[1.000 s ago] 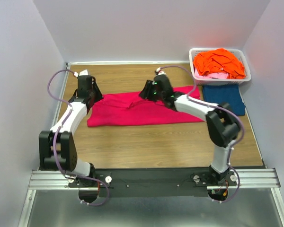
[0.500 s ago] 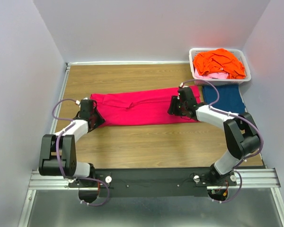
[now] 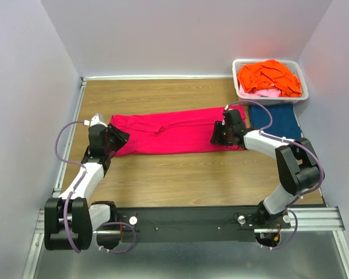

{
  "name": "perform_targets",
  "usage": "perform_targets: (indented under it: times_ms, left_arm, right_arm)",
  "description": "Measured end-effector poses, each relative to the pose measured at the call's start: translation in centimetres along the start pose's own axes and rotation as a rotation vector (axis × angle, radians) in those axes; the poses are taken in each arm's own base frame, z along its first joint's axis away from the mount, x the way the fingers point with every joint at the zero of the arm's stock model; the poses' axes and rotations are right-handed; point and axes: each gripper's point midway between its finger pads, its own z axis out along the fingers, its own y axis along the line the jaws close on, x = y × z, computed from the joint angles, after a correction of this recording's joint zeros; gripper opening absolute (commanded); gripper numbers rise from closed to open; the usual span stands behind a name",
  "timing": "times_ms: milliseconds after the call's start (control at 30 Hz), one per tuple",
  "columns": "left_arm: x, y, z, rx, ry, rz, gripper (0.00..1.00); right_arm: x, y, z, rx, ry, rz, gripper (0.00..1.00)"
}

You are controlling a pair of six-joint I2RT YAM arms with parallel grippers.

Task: Fold and stack the t-shirts
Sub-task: Fold the tshirt

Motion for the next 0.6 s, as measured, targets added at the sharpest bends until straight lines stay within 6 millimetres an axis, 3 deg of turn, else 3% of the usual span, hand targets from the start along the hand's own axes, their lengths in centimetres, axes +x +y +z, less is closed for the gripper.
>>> perform_targets:
  times_ms: [67, 133, 233, 333, 400, 600]
  left_arm:
    - [1.0, -1.2, -0.2, 0.079, 0.0, -0.02, 0.35]
    - [2.9, -1.2, 0.2, 0.098, 0.049, -0.031, 0.33]
    - [6.5, -0.3, 1.0, 0.088, 0.156, -0.059, 0.3]
    - [8.8, 1.1, 2.0, 0.048, 0.235, -0.099, 0.3]
    - [9.7, 1.6, 2.4, 0.033, 0.271, -0.127, 0.3]
    - [9.3, 1.1, 2.7, 0.014, 0.287, -0.171, 0.29]
  right_arm:
    - [0.1, 0.1, 0.0, -0.006, 0.003, -0.004, 0.57]
    - [0.1, 0.1, 0.0, -0.01, 0.006, -0.007, 0.57]
    - [0.1, 0.2, 0.0, -0.014, 0.008, -0.01, 0.57]
    - [0.2, 0.2, 0.0, -0.014, 0.009, -0.011, 0.57]
    - [0.2, 0.2, 0.0, -0.013, 0.009, -0.018, 0.57]
    - [0.8, -0.2, 0.0, -0.001, 0.034, -0.037, 0.57]
